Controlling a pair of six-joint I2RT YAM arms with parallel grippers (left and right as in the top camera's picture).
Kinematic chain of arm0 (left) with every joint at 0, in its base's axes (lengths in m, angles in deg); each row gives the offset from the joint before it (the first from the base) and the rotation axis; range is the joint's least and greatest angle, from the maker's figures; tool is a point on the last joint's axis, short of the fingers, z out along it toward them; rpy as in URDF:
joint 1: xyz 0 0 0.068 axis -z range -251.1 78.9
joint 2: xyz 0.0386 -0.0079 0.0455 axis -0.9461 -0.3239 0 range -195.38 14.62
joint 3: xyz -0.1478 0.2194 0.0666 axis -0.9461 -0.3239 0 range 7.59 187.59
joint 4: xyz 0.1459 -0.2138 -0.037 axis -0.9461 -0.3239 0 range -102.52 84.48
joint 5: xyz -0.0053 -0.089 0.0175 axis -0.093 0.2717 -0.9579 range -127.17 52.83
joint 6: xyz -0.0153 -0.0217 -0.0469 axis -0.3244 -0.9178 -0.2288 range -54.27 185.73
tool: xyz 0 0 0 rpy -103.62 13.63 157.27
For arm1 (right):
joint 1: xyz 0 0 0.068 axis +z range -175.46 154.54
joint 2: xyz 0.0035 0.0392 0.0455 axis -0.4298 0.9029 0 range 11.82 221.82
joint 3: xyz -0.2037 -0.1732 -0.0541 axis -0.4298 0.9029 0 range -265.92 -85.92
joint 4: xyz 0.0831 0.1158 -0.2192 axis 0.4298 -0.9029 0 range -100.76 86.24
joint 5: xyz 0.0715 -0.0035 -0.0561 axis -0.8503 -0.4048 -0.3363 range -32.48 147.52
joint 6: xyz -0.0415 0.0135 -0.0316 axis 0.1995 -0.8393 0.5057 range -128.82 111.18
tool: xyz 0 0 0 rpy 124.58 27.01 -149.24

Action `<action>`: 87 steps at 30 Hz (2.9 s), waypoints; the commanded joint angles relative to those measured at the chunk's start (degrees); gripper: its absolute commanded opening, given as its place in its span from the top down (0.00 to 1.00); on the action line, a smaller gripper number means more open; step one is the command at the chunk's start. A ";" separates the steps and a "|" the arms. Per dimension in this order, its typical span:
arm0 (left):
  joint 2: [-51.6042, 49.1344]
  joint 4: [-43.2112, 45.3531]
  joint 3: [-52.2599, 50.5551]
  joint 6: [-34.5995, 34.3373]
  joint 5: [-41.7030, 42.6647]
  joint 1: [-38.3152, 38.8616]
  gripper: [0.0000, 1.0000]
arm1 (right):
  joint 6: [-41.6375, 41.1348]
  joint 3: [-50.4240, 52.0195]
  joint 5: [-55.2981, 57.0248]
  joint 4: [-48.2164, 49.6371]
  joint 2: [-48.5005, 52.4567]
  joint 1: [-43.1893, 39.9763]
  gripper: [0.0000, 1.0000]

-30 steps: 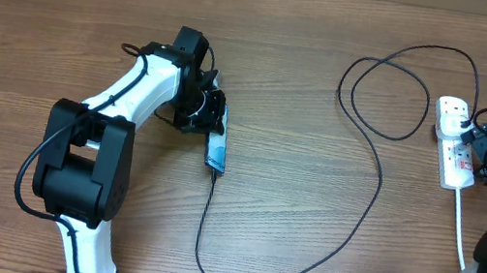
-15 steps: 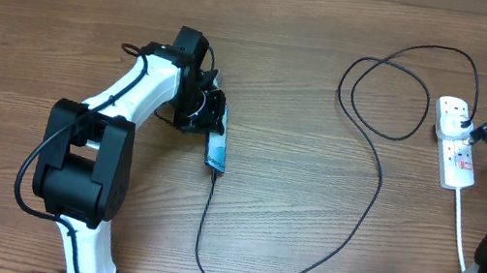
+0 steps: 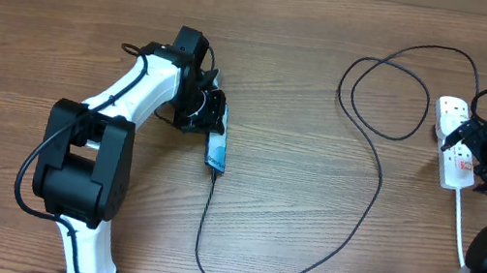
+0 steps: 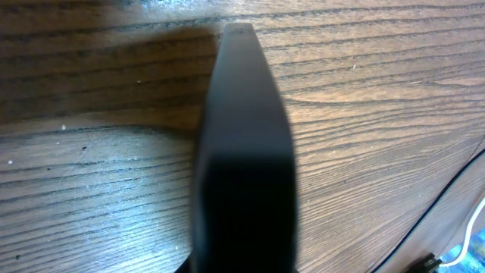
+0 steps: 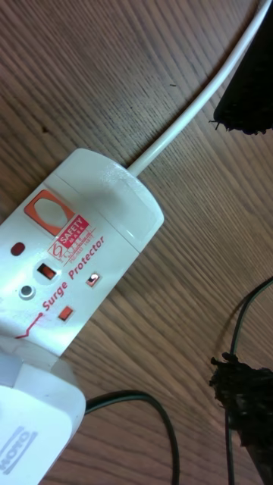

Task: Plug charger to phone and switch on socket
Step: 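Press the orange switch beside the charger with the right gripper, then lay the phone flat on the table and open the left gripper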

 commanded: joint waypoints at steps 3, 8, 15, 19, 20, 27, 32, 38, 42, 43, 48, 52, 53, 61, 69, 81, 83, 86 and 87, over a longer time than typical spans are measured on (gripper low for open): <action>-0.09 0.02 0.00 1.29 0.72 0.37 0.95 | 0.26 -0.76 -0.48 0.94 -1.49 0.04 0.00; -0.09 0.26 0.02 1.27 0.72 0.37 0.95 | 0.26 -0.76 -0.48 4.26 -1.49 0.04 0.00; -0.09 0.35 0.00 1.07 0.74 0.37 0.95 | 0.26 -0.76 -0.48 10.27 -1.49 0.04 0.00; -0.09 -0.02 0.00 1.11 0.74 0.39 0.96 | 0.24 -0.76 -0.48 13.11 -1.49 0.04 0.00; -0.09 -0.04 0.00 1.11 0.74 0.39 0.96 | 0.26 -0.76 -0.48 13.57 -1.49 0.04 0.00; -0.09 0.07 0.00 1.29 0.59 0.42 0.96 | 0.26 -0.76 -0.48 14.88 -1.49 0.04 0.00; -0.09 0.31 0.00 1.29 0.57 0.39 0.96 | 0.26 -0.76 -0.48 14.88 -1.49 0.04 0.00; -0.09 0.28 0.00 1.31 0.57 0.42 0.96 | 0.26 -0.76 -0.48 14.86 -1.68 0.04 0.00; -0.09 0.33 0.00 1.33 0.57 0.42 0.96 | 0.26 -0.76 -0.48 14.86 -3.58 0.50 0.00; -0.09 0.33 0.00 1.33 0.55 0.39 0.96 | 0.26 -0.76 -0.48 14.86 -4.39 0.81 0.00; -0.09 0.09 0.00 1.33 -0.72 0.42 0.96 | 0.26 -0.76 -0.48 14.86 -9.77 2.82 0.00; -0.09 0.00 0.00 1.33 -2.47 0.55 0.96 | 0.24 -0.76 -0.48 14.86 -13.97 3.15 0.00; -0.09 0.00 0.00 1.31 -2.47 0.59 0.95 | 0.26 -0.76 -0.48 14.86 -14.93 3.15 0.00; -0.09 0.31 0.00 1.31 -2.51 2.10 0.93 | 0.26 -0.76 -0.48 14.84 -19.17 3.15 0.00; -0.09 0.46 0.00 0.85 -5.75 4.20 0.87 | 0.26 -0.76 -0.48 14.84 -19.28 3.15 0.00; -0.09 0.02 0.00 0.83 -5.97 4.87 0.74 | 0.26 -0.76 -0.48 14.84 -19.28 3.15 0.00; -0.09 -0.02 0.00 0.83 -5.95 4.87 0.78 | 0.26 -0.76 -0.48 14.84 -19.28 3.15 0.00; -0.09 0.00 0.00 0.85 -5.95 4.87 0.80 | 0.26 -0.76 -0.48 14.84 -19.28 3.15 0.00; -0.09 0.00 0.00 0.85 -5.97 4.87 0.79 | 0.26 -0.76 -0.48 14.84 -19.28 3.15 0.00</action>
